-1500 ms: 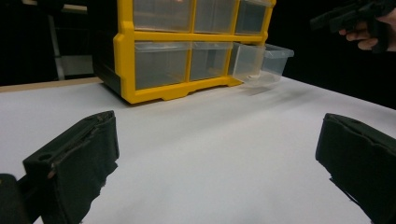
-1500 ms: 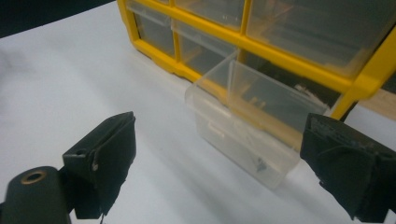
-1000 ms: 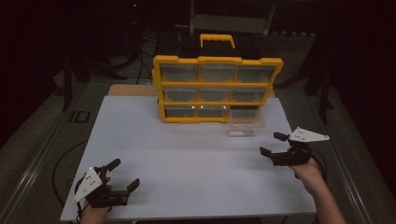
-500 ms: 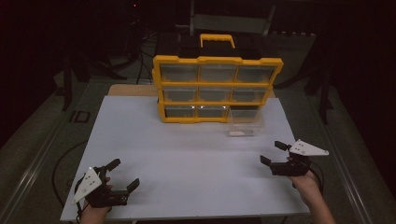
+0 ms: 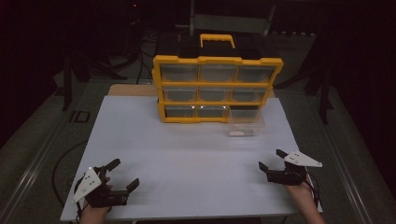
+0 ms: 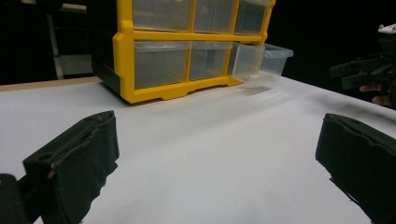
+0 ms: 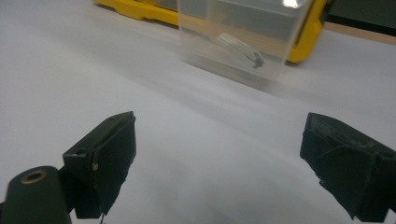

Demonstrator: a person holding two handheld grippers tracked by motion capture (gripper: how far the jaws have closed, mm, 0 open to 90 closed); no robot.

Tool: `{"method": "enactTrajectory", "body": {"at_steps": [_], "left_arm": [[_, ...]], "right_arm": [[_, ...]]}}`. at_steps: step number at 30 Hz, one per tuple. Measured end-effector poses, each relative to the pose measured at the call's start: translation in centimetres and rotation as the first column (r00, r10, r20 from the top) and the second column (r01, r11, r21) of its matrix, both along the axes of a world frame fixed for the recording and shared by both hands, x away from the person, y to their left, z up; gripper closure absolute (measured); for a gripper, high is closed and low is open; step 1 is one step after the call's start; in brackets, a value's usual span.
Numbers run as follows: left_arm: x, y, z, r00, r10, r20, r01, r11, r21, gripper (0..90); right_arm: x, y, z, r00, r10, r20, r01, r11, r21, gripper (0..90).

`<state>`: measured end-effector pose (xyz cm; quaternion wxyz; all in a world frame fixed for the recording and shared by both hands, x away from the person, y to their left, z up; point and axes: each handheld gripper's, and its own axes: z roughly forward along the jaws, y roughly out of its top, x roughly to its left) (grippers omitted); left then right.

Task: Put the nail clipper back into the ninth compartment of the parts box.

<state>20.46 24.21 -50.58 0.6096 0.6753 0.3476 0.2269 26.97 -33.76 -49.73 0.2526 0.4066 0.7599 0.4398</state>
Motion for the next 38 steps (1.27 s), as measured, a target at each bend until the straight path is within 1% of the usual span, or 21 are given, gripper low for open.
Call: {"method": "enactTrajectory", "body": {"at_steps": [2,5,7,12,17,19,21,22,24,25,27,29,31,38], "left_arm": [[0.0,0.0,0.0,1.0,0.0,0.0,0.0,1.0,0.0,0.5],[-0.1,-0.1,0.0,1.0,-0.001,0.0,0.001,1.0,0.001,0.5],[-0.1,-0.1,0.0,1.0,-0.001,0.001,0.001,1.0,0.002,0.5],[0.0,-0.1,0.0,1.0,-0.003,0.001,0.003,1.0,0.003,0.4],[0.0,-0.1,0.0,1.0,-0.007,-0.001,0.007,1.0,0.005,0.5],[0.0,0.0,0.0,1.0,-0.001,0.004,0.001,1.0,0.009,0.5],[0.0,0.1,0.0,1.0,0.004,0.001,-0.004,1.0,-0.005,0.5],[0.0,0.2,0.0,1.0,0.006,-0.002,-0.006,1.0,-0.006,0.5],[0.0,0.1,-0.1,1.0,0.004,-0.001,-0.004,1.0,-0.002,0.5],[0.0,0.1,-0.1,1.0,0.002,-0.001,-0.002,1.0,0.0,0.5],[0.0,0.0,-0.1,1.0,-0.003,-0.001,0.003,1.0,0.003,0.5],[0.0,0.0,-0.1,1.0,-0.004,-0.001,0.004,1.0,0.008,0.5],[0.0,0.0,-0.1,1.0,-0.004,-0.001,0.004,1.0,0.007,0.5],[0.0,0.0,-0.1,1.0,-0.002,-0.002,0.002,1.0,0.004,0.5]], "right_arm": [[-0.1,0.2,-0.2,0.9994,-0.032,0.015,0.032,0.999,-0.027,10.8],[0.0,0.2,-0.5,0.9982,-0.058,0.012,0.058,0.998,-0.023,10.9],[0.0,0.4,-0.7,0.9971,-0.076,0.013,0.076,0.996,-0.04,10.8],[0.2,0.6,-1.0,0.9952,-0.096,0.017,0.097,0.994,-0.041,10.9],[0.6,0.7,-1.2,0.9943,-0.105,0.02,0.106,0.993,-0.056,10.9],[0.7,0.6,-1.3,0.9916,-0.127,0.024,0.128,0.99,-0.059,10.9],[0.9,0.5,-1.2,0.9878,-0.155,0.018,0.155,0.986,-0.055,10.9],[0.9,0.5,-1.3,0.984,-0.177,0.018,0.178,0.982,-0.057,10.9],[1.1,0.4,-1.3,0.9792,-0.202,0.02,0.203,0.976,-0.075,10.9],[1.1,0.4,-1.3,0.9775,-0.21,0.02,0.211,0.975,-0.072,10.8],[1.1,0.2,-1.4,0.9769,-0.213,0.009,0.214,0.975,-0.062,10.9],[1.1,0.2,-1.4,0.9769,-0.214,0.006,0.214,0.975,-0.061,10.9],[1.1,0.2,-1.4,0.9759,-0.218,0.006,0.218,0.974,-0.067,10.9],[1.0,0.3,-1.4,0.9769,-0.214,-0.001,0.213,0.974,-0.072,10.9]]}}
